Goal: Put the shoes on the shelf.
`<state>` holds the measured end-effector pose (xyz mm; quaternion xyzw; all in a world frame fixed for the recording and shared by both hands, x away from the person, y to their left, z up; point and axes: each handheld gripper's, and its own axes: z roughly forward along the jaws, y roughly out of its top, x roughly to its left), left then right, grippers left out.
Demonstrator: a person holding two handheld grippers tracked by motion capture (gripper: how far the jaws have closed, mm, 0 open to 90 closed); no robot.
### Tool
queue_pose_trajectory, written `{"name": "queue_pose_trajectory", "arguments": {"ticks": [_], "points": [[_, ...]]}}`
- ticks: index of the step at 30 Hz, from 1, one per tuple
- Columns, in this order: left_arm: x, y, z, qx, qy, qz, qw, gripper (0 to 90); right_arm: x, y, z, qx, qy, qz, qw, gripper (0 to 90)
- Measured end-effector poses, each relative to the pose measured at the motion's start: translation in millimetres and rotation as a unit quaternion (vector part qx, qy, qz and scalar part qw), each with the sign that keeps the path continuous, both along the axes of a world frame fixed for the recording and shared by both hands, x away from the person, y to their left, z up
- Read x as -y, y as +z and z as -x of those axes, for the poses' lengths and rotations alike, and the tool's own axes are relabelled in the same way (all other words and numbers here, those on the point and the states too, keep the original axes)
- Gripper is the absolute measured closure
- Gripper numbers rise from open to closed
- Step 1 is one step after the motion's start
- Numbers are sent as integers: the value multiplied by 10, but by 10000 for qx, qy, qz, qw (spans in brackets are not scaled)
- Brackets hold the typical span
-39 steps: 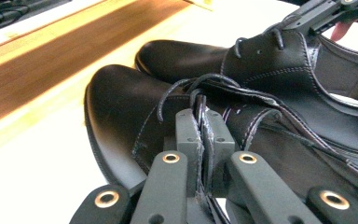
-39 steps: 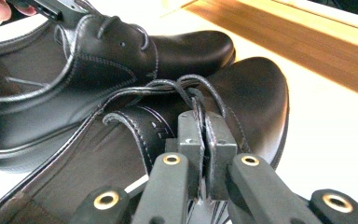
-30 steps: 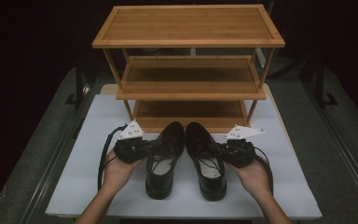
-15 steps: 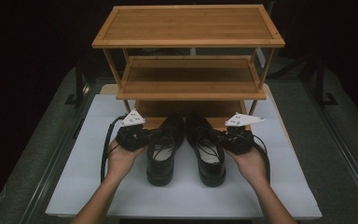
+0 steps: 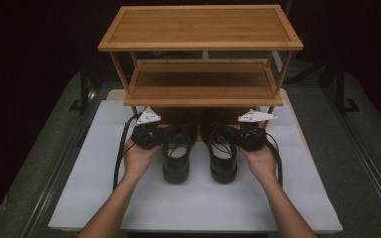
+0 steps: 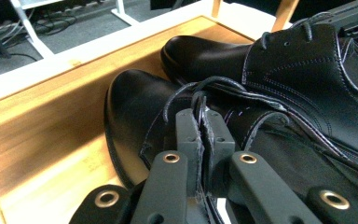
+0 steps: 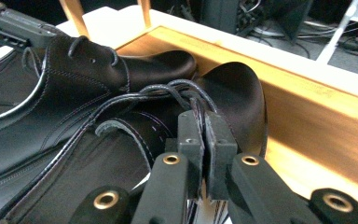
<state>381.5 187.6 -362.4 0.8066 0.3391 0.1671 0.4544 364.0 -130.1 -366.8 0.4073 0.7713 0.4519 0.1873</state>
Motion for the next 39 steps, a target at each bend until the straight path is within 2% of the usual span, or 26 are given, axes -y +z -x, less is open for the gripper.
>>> {"name": "queue_pose_trajectory", "arguments": {"ticks": [8, 18, 25, 31, 39], "points": [[88, 2, -175, 112, 67, -87, 9999, 871, 23, -56, -200, 47, -252, -51, 9997, 867], [254, -65, -399, 351, 266, -112, 9990, 871, -39, -101, -438, 98, -451, 63, 9989, 868], [364, -126, -509, 502, 364, -294, 9976, 871, -71, -120, -561, 175, -565, 101, 9982, 867], [401, -192, -566, 576, 477, -255, 9969, 871, -98, -134, -623, 190, -628, 61, 9978, 867], [391, -208, -568, 603, 362, -252, 9972, 870, -127, -173, -644, 239, -676, 120, 9974, 866]]}}
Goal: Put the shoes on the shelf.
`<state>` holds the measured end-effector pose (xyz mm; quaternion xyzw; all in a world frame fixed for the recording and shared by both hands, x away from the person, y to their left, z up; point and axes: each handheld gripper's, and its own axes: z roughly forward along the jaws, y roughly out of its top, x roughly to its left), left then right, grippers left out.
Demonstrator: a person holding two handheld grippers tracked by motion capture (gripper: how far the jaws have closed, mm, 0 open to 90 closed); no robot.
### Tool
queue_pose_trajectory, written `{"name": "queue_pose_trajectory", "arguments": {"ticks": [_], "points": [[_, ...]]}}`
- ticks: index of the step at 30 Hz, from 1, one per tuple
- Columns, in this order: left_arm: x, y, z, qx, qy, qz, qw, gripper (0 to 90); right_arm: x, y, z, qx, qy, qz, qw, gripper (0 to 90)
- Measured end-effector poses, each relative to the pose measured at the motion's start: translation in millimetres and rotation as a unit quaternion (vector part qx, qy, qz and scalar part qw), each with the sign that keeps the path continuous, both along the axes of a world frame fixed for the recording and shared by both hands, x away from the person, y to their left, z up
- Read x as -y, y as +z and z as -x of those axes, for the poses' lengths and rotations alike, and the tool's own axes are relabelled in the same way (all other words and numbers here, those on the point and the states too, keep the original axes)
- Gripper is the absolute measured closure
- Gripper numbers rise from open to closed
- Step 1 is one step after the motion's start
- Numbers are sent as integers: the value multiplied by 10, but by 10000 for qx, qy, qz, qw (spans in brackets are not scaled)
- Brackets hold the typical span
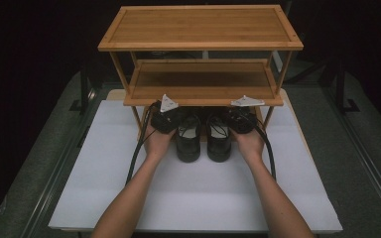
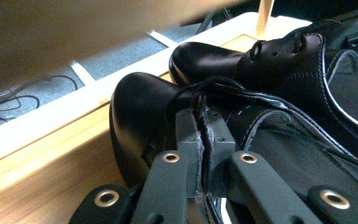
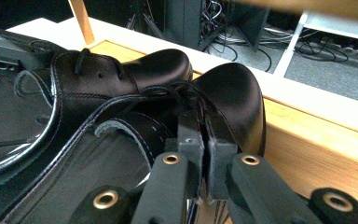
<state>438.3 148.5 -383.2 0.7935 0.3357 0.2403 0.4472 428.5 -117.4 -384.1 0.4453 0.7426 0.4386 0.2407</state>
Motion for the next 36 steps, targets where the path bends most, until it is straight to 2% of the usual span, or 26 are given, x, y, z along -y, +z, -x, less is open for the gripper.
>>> {"name": "queue_pose_trajectory", "arguments": {"ticks": [4, 6, 10, 15, 17, 20, 23, 26, 28, 29, 33, 36], "points": [[3, -11, 18, -56, -99, -20, 9999, 869, 21, -22, 15, -34, -25, -47, 10000, 866], [4, -21, 29, -78, -159, -20, 9998, 868, 31, -51, 32, -107, 46, -89, 9999, 866], [11, -36, 63, -37, -187, -45, 9998, 864, -3, -85, 99, -20, 112, -52, 9999, 864], [-10, -36, 63, -111, -206, 8, 9997, 845, 4, -99, 111, 21, 104, -47, 9999, 853], [-29, -20, 55, -231, -275, 69, 9993, 794, 7, -90, 111, 7, 139, 4, 9999, 820], [-82, 28, 91, -418, -416, 141, 9982, 668, 38, -42, 149, -66, 201, -35, 9998, 716], [-155, 101, 181, -427, -629, 220, 9969, 567, 87, 28, 237, -95, 274, -126, 9995, 593], [-197, 150, 287, -504, -819, 161, 9952, 457, 119, 77, 364, -118, 380, -172, 9991, 474], [-223, 171, 372, -532, -912, 109, 9944, 394, 130, 94, 456, -181, 437, -92, 9988, 432], [-238, 177, 411, -548, -912, 159, 9942, 359, 141, 96, 510, -206, 464, -73, 9987, 405], [-289, 170, 536, -568, -962, 185, 9936, 270, 180, 86, 667, -307, 571, -107, 9978, 358], [-311, 115, 628, -598, -943, 61, 9937, 226, 222, 56, 781, -365, 649, -160, 9971, 316]]}}
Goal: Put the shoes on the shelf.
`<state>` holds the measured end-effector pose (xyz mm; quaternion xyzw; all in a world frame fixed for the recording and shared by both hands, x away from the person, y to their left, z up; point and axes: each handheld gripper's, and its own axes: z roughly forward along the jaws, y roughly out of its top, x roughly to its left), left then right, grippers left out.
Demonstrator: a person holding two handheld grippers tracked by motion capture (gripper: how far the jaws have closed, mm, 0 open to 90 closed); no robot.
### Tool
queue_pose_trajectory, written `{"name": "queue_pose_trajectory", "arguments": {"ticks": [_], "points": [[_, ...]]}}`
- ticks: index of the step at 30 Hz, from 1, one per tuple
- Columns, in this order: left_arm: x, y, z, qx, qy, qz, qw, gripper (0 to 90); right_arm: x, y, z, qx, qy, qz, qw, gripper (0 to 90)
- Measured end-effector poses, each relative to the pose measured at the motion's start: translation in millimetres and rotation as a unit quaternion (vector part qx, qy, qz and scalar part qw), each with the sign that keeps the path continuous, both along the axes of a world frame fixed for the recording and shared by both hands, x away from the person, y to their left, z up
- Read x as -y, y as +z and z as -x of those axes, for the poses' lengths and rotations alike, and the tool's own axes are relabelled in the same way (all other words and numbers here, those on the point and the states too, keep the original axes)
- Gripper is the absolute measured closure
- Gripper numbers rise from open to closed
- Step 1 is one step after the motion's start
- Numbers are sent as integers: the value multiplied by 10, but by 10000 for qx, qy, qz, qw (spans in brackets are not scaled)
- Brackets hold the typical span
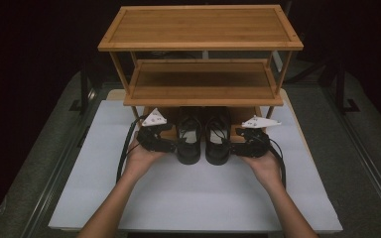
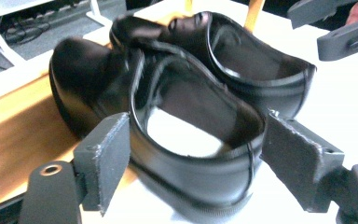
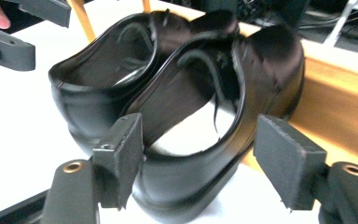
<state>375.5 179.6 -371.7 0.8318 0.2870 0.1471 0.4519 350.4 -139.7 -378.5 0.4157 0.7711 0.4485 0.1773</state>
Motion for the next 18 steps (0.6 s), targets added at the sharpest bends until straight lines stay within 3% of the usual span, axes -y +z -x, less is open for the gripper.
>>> {"name": "queue_pose_trajectory", "arguments": {"ticks": [8, 14, 18], "points": [[-41, -246, 121, -143, -29, -299, 9994, 196, 98, -261, 146, -290, 169, 118, 9994, 226], [-9, -466, 120, -359, -131, -492, 9981, 174, 55, -447, 140, -450, 352, 212, 9981, 202], [57, -591, 103, -396, -189, -804, 9958, 174, 10, -544, 94, -660, 368, 283, 9967, 199]]}}
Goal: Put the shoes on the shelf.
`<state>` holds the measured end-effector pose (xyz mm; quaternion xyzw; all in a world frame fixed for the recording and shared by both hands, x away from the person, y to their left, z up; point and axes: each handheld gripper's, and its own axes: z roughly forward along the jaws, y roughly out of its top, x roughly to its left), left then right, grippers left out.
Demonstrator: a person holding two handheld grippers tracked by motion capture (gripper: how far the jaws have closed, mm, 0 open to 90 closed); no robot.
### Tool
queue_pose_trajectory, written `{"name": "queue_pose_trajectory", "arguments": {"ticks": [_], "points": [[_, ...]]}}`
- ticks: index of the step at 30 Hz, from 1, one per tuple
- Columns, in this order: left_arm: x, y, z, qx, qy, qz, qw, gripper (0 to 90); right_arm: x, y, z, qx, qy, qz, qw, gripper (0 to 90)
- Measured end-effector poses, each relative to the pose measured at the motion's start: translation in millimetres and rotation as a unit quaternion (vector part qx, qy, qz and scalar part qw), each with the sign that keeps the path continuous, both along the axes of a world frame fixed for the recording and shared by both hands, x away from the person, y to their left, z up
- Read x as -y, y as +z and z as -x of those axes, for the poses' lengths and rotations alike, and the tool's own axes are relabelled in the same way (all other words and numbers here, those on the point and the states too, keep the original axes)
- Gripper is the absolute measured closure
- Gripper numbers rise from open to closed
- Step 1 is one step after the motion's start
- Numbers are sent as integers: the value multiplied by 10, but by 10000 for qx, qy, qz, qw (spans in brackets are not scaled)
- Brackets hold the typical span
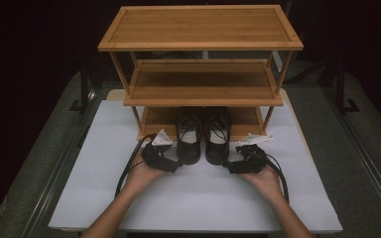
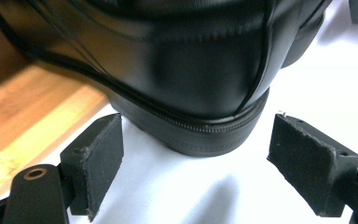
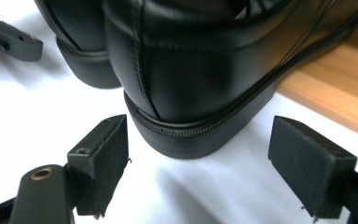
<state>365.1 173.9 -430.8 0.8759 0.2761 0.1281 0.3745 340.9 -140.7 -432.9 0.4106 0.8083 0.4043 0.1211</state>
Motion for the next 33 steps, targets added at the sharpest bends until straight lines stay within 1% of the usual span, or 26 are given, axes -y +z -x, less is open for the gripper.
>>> {"name": "queue_pose_trajectory", "arguments": {"ticks": [1, 2, 4, 5, 8, 9, 11, 13, 17, 22, 26, 27, 28, 29, 33], "points": [[16, -23, -6, -5, -3, -46, 10000, 172, -12, -22, -11, -56, 18, 3, 10000, 200], [24, -36, -12, -5, -34, -88, 10000, 167, -23, -45, -25, -64, 45, 50, 10000, 200], [59, -67, -21, 13, -66, -114, 9999, 167, -47, -82, -44, -103, 66, 100, 9999, 200], [74, -80, -24, 34, -77, -148, 9999, 166, -66, -112, -63, -99, 109, 122, 9998, 200], [112, -130, -41, 31, -79, -167, 9998, 166, -92, -134, -76, -104, 155, 139, 9997, 201], [125, -145, -47, 52, -59, -199, 9998, 166, -110, -146, -82, -89, 194, 154, 9997, 210], [131, -155, -58, 43, -59, -198, 9998, 150, -139, -162, -88, -52, 216, 162, 9996, 217], [135, -164, -61, 53, -58, -193, 9998, 141, -164, -172, -94, -1, 178, 248, 9995, 205], [157, -174, -50, 125, -35, -249, 9996, 132, -170, -186, -104, -7, 154, 204, 9997, 188], [217, -213, -59, 155, 66, -300, 9994, 80, -224, -206, -103, 30, 54, 279, 9996, 158], [238, -207, -47, 144, 103, -279, 9995, 91, -253, -201, -83, 61, 11, 277, 9996, 173], [243, -187, -42, 79, 88, -219, 9997, 94, -266, -195, -78, 63, 21, 256, 9996, 184], [246, -177, -43, 30, 128, -235, 9996, 106, -288, -180, -64, 42, 69, 205, 9998, 199], [245, -178, -46, 22, 122, -233, 9997, 105, -302, -175, -58, 48, 34, 251, 9997, 199], [249, -170, -43, 23, 138, -237, 9996, 105, -303, -171, -61, 25, 17, 243, 9997, 200]]}}
